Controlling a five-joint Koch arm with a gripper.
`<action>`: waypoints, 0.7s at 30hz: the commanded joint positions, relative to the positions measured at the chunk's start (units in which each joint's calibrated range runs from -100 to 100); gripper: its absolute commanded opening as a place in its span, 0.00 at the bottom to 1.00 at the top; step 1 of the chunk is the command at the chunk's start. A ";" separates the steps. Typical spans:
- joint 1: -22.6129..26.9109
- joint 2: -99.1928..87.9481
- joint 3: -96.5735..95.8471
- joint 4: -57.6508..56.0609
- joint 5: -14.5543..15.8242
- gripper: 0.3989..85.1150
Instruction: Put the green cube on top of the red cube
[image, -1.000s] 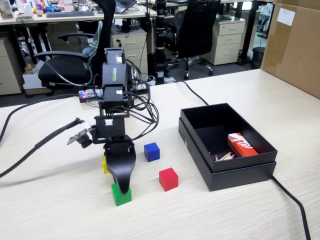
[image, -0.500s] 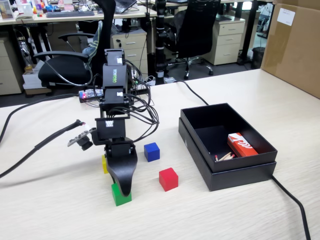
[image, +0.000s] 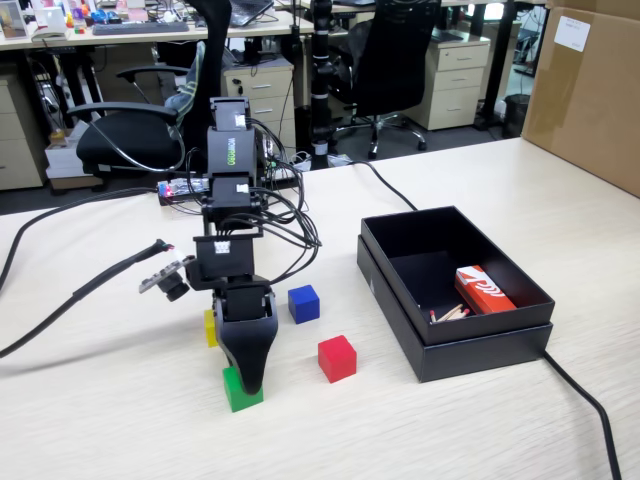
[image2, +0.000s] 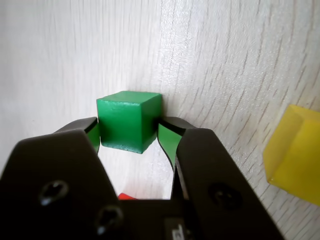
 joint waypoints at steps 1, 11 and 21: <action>0.34 -2.26 1.33 2.07 -0.68 0.27; 0.15 -3.18 1.15 1.73 -0.68 0.03; 0.63 -17.18 3.51 -14.52 1.42 0.03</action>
